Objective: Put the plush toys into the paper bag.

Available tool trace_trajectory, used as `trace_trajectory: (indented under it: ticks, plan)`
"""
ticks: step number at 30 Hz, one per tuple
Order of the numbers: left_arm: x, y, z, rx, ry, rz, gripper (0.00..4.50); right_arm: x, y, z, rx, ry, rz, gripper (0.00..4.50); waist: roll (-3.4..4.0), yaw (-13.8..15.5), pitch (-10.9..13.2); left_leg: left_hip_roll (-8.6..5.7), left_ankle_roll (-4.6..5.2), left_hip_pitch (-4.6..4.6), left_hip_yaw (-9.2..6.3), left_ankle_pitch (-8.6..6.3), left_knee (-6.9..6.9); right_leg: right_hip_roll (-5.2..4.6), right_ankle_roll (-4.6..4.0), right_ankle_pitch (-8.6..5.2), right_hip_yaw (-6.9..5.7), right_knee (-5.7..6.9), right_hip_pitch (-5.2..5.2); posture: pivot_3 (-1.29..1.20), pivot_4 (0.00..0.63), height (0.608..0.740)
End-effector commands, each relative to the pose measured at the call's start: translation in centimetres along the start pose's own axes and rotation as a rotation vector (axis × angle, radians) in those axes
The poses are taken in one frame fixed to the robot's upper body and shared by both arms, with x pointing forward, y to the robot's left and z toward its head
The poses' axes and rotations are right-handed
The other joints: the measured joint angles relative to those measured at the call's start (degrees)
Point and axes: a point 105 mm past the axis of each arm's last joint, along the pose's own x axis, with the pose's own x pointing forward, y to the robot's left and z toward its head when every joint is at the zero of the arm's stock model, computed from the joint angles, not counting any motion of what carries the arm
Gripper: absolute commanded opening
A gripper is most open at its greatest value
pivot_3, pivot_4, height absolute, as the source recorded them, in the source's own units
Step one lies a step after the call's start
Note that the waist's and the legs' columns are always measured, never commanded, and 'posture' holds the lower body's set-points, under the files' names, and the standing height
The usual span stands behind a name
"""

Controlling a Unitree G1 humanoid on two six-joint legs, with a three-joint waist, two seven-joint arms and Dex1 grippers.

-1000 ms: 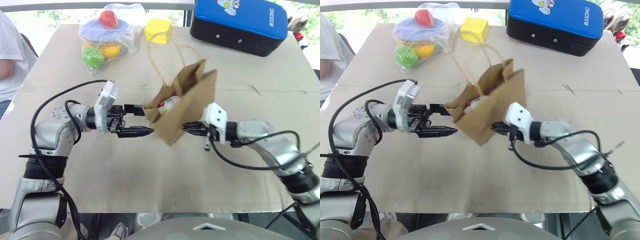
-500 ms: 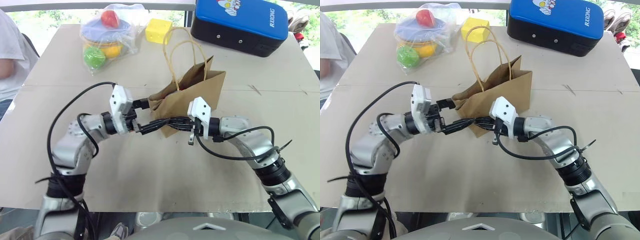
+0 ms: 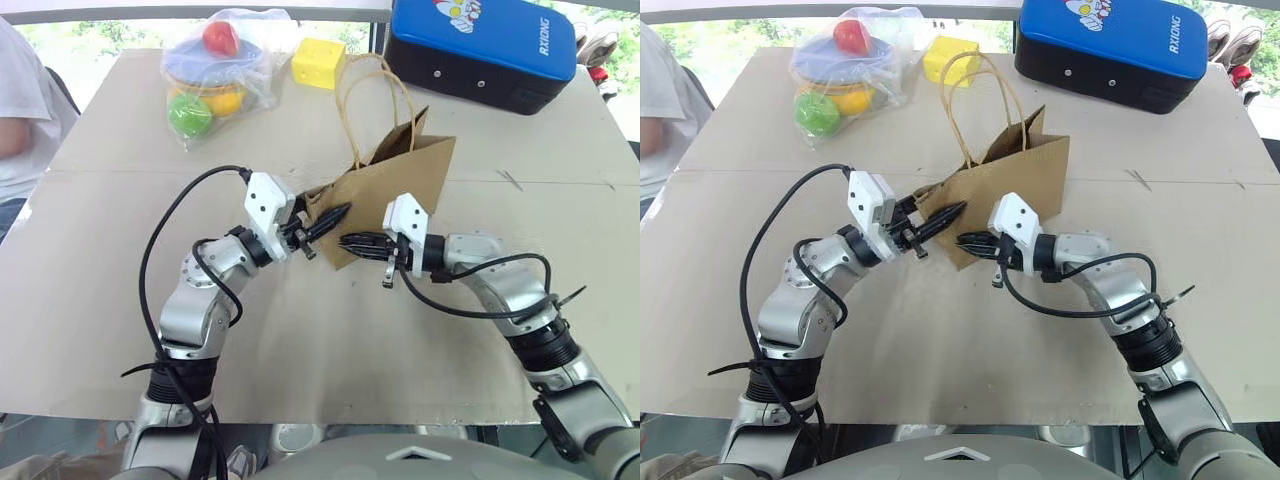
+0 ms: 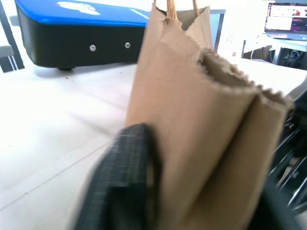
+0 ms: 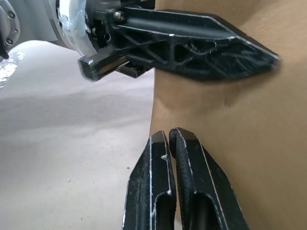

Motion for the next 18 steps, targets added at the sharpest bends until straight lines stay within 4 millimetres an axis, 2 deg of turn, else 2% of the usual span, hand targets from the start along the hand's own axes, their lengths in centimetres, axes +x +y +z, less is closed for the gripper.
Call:
trace_trajectory:
  ticks: [1,2,3,6,9,10,11,13,18]
  plan:
    - [-0.4,0.9,0.8,0.045,-0.029,-0.016,0.24,-2.3,1.0,2.4,-0.045,-0.062,0.018,0.0,0.01,0.03,0.01,0.0,0.0,0.0,0.0,0.0,0.0,0.0,0.0,0.0,0.0,0.0,0.01,0.0,0.15,0.74]
    - [-0.5,1.4,0.9,0.055,-0.027,-0.035,0.0,-3.3,1.3,2.9,-0.031,-0.077,0.011,0.5,0.01,0.03,0.01,-0.02,0.0,0.01,0.01,0.0,0.0,-0.02,0.0,0.0,0.0,-0.02,0.03,0.0,0.15,0.74]
    - [-0.6,1.8,1.0,0.06,-0.027,-0.054,0.0,-4.2,1.7,3.2,-0.024,-0.081,0.006,0.65,0.01,0.12,0.01,-0.02,0.0,0.01,-0.01,0.0,0.0,-0.02,0.01,0.0,-0.02,-0.03,0.05,0.0,0.15,0.74]
    - [-1.0,3.1,1.6,0.106,-0.027,-0.129,0.0,-6.7,2.5,3.6,-0.02,-0.053,-0.025,2.1,0.01,0.1,0.01,-0.03,0.0,0.02,-0.04,0.0,0.0,-0.01,0.0,-0.01,-0.08,-0.07,0.09,0.0,0.15,0.74]
    - [-1.5,3.5,1.9,0.143,-0.011,-0.246,0.0,-8.9,2.7,3.5,-0.025,-0.004,-0.081,3.52,0.0,-0.11,0.0,-0.02,0.0,0.05,0.0,0.0,0.0,0.01,0.0,-0.01,-0.05,-0.08,0.1,0.0,0.15,0.74]
    - [-1.7,3.6,1.9,0.154,-0.005,-0.279,0.0,-9.5,2.7,3.4,-0.033,0.011,-0.101,4.12,0.0,-0.04,0.0,-0.02,0.0,0.06,0.02,0.0,0.0,0.0,0.0,-0.02,-0.04,-0.07,0.11,0.0,0.15,0.74]
    - [-1.9,3.7,1.8,0.167,0.007,-0.312,0.0,-10.1,2.7,3.3,-0.042,0.024,-0.121,4.46,0.0,-0.14,0.0,-0.02,0.0,0.06,0.0,0.0,-0.01,0.01,0.0,-0.02,-0.06,-0.07,0.11,0.0,0.15,0.74]
    - [-2.4,3.9,1.3,0.186,0.041,-0.389,0.0,-11.3,2.5,3.3,-0.062,0.049,-0.172,4.46,0.0,0.01,0.0,-0.01,0.0,0.08,0.04,0.0,-0.01,0.01,0.0,-0.02,-0.03,-0.07,0.11,0.0,0.15,0.74]
    - [-2.6,5.9,1.3,0.195,0.054,-0.433,0.0,-14.0,2.1,3.0,-0.098,0.107,-0.262,4.46,-0.03,0.22,-0.01,-0.03,0.01,0.07,-0.01,0.0,0.03,0.01,0.02,-0.02,-0.07,-0.12,0.19,0.0,0.15,0.74]
